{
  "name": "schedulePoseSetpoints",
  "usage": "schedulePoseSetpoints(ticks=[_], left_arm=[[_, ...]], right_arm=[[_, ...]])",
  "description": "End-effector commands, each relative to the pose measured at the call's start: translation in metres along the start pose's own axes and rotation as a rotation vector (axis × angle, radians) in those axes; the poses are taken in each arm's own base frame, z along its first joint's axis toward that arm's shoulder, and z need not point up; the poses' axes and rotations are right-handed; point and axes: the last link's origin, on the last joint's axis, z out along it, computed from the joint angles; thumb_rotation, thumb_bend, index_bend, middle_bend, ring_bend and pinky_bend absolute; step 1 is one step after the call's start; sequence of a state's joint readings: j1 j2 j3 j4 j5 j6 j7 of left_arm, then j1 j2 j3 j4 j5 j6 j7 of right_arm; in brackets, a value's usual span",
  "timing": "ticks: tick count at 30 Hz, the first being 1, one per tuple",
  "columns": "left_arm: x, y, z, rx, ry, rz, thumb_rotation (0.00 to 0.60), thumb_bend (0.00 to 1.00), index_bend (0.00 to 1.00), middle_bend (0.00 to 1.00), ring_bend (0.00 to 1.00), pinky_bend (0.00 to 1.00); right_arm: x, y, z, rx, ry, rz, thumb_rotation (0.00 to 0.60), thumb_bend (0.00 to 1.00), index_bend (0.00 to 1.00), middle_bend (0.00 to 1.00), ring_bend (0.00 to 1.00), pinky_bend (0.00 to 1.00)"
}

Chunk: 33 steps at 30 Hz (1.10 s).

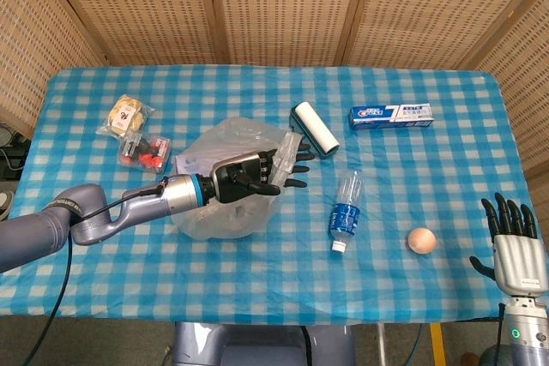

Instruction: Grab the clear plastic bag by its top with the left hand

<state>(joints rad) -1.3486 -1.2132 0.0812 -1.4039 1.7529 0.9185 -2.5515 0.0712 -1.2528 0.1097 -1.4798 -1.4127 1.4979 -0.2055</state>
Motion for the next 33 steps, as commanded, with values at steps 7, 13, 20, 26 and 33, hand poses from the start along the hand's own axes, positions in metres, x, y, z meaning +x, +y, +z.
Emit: schedulePoseSetpoints(ticks=[7, 13, 20, 26, 33], left_arm=[[0.0029, -0.0005, 0.0076, -0.035, 0.029, -0.027, 0.6, 0.0, 0.13, 0.22, 0.28, 0.16], [0.0037, -0.0025, 0.0111, -0.034, 0.077, -0.023, 0.586, 0.0, 0.37, 0.5, 0.46, 0.29], [0.0046, -0.0035, 0.0095, -0.069, 0.089, -0.059, 0.576, 0.0, 0.5, 0.63, 0.55, 0.39], [0.006, -0.0003, 0.0073, -0.103, 0.089, -0.099, 0.575, 0.0, 0.6, 0.71, 0.62, 0.45], [0.0071, 0.0059, 0.0037, -0.132, 0.074, -0.154, 0.527, 0.0, 0.69, 0.78, 0.68, 0.52]], right_arm=[[-0.0006, -0.0003, 0.0001, 0.002, -0.003, -0.002, 0.6, 0.0, 0.09, 0.0, 0.0, 0.0], [-0.0007, -0.0006, 0.0, 0.002, -0.003, -0.003, 0.6, 0.0, 0.09, 0.0, 0.0, 0.0], [-0.0006, -0.0008, -0.0001, 0.004, -0.005, -0.002, 0.6, 0.0, 0.09, 0.0, 0.0, 0.0], [-0.0009, -0.0009, -0.0001, 0.004, -0.006, -0.003, 0.6, 0.0, 0.09, 0.0, 0.0, 0.0], [-0.0021, -0.0018, -0.0003, 0.007, -0.013, -0.008, 0.6, 0.0, 0.09, 0.0, 0.0, 0.0]])
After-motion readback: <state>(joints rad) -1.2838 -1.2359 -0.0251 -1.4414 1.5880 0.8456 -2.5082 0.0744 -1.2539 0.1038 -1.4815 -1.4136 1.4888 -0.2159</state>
